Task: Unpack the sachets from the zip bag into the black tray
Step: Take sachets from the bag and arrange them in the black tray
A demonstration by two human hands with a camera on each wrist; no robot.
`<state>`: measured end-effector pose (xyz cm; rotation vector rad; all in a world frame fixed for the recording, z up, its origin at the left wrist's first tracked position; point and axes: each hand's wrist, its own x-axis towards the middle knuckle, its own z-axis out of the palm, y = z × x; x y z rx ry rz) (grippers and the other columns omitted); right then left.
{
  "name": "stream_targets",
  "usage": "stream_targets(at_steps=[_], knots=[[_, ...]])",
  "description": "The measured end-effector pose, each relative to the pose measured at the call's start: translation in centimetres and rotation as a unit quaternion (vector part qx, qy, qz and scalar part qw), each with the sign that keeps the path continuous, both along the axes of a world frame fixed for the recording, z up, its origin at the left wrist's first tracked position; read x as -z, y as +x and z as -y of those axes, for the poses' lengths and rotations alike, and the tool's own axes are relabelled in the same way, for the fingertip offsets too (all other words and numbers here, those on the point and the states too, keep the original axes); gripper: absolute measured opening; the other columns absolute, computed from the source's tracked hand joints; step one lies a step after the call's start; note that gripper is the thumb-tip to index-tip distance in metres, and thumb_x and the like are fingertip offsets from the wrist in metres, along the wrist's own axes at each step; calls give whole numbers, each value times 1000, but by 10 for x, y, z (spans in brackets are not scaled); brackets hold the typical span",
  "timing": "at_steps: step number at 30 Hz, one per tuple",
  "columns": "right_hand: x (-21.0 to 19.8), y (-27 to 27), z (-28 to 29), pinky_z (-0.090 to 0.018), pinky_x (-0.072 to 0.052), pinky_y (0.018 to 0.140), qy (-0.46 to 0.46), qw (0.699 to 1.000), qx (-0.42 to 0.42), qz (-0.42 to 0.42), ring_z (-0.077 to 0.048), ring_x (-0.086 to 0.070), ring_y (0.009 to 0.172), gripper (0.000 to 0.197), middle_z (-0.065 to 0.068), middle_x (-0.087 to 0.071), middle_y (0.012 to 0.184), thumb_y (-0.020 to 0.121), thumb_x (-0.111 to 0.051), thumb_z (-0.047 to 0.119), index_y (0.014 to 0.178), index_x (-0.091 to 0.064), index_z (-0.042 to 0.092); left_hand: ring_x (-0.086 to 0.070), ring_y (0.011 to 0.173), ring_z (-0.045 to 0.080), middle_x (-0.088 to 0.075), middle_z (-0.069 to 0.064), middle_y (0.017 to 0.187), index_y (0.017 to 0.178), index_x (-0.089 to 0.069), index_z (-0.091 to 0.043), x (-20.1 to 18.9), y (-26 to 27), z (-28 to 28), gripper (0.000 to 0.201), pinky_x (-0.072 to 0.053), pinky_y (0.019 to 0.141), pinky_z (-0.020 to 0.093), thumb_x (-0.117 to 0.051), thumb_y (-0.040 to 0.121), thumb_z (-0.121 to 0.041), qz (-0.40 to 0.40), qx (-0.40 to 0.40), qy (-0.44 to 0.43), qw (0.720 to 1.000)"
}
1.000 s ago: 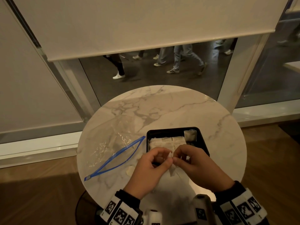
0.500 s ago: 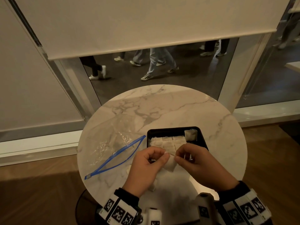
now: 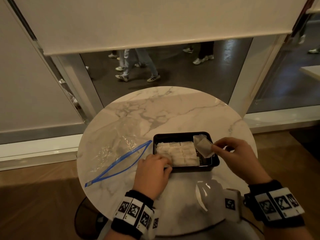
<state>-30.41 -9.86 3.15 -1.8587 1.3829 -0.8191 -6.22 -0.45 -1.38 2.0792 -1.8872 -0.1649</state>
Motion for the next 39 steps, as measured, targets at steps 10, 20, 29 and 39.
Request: stream_targets(at_steps=[10,20,29,39], knots=[[11,9,60,-21,-41,72,-4,974,-86,-207,-2,-55,78,8,7,-67,90,94,-65,18,95,-73,19,-58,109,9,-68,-13,113,118,-66,-39,9,-10,10,24,-31,98,35,-50,100,-41,17,-24,55,998],[24,41,115,-31,-52,86,41,909,-135,-393,-18,-63,94,14,0,-72,104,93,-65,21,102,-75,21,-59,108,10,-69,-14,109,117,-67,-43,11,-8,10,23,-31,95,36,-52,99,-41,4,-36,60,998],[27,50,127,-34,-56,77,-22,886,-122,-447,-20,-62,91,15,4,-68,103,90,-63,27,99,-73,33,-58,107,11,-68,-14,111,118,-66,-44,13,-6,10,23,-32,98,38,-52,100,-40,-5,-33,72,997],[24,48,124,-32,-56,84,16,868,-152,-473,-18,-62,98,27,5,-69,114,91,-62,33,116,-71,35,-56,107,12,-69,-15,110,117,-67,-45,14,-5,9,24,-32,97,37,-51,100,-41,-12,-32,67,997]])
